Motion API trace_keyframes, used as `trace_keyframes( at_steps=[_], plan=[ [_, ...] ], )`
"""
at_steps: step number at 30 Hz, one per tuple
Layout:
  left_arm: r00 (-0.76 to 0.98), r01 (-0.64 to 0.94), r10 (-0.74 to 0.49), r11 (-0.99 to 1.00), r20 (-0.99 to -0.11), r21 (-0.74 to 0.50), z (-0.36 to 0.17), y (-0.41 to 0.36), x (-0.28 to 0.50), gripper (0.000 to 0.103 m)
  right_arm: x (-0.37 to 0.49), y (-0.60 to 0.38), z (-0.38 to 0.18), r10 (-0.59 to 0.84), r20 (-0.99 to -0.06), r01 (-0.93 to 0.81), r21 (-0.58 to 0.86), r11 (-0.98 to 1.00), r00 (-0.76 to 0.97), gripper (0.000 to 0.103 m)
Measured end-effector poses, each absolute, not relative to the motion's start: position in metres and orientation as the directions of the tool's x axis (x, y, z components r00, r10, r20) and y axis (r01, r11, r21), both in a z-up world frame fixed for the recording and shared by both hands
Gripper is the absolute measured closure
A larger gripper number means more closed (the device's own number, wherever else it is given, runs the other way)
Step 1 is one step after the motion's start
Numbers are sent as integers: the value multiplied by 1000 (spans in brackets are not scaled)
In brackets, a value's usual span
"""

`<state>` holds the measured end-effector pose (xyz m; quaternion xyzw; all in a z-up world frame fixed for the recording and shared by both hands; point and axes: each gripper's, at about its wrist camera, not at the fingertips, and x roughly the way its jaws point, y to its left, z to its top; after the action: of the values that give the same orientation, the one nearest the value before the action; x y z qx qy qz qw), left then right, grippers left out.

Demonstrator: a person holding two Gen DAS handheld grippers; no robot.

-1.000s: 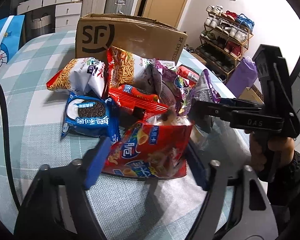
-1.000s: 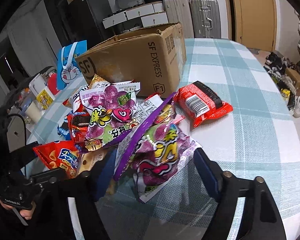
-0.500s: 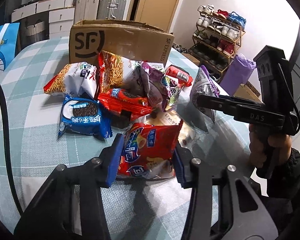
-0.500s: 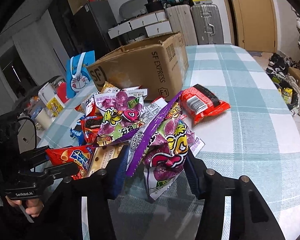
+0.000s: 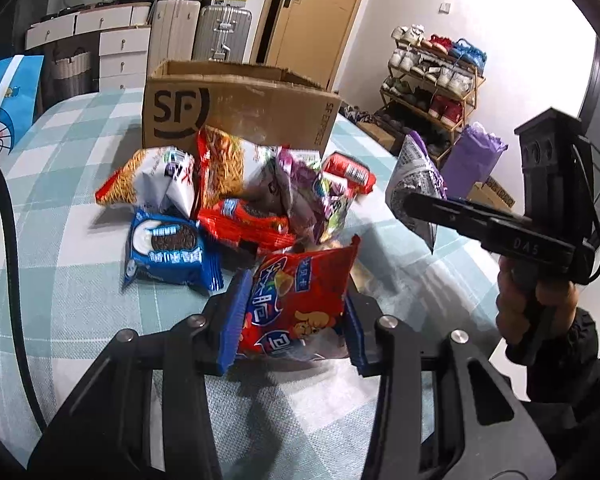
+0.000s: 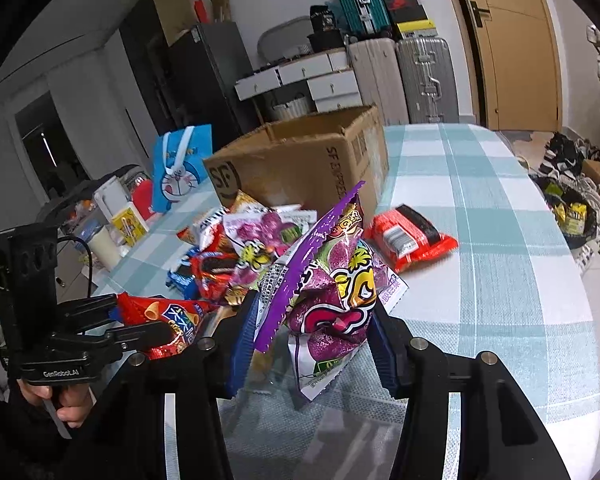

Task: Organize snacks
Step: 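Lift red chip bag with left tool while right tool lifts purple candy bag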

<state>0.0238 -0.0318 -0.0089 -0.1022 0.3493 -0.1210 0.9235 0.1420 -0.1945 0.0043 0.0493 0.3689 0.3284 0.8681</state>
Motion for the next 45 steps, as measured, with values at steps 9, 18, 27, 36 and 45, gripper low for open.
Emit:
trace_keyframes(
  at_steps=[9, 18, 27, 36, 45],
  plan=[
    [737, 142, -284, 952, -613, -270, 2, -23, 23, 86, 138, -193, 19, 631, -565, -557, 327, 763, 532, 52],
    [696, 109, -237, 968, -677, -226, -23, -26, 15, 43, 135, -192, 14, 639, -575, -566, 334, 754, 512, 52],
    [647, 82, -223, 971, -729, -223, -44, -23, 28, 39, 135, -191, 11, 645, -570, -565, 344, 750, 509, 52],
    [689, 145, -256, 965, -678, -218, -29, -32, 16, 62, 133, -192, 13, 650, -557, -563, 352, 748, 516, 52],
    [743, 135, -259, 961, -617, -241, -7, -24, 7, 63, 133, -192, 17, 655, -547, -569, 349, 744, 521, 52]
  ],
)
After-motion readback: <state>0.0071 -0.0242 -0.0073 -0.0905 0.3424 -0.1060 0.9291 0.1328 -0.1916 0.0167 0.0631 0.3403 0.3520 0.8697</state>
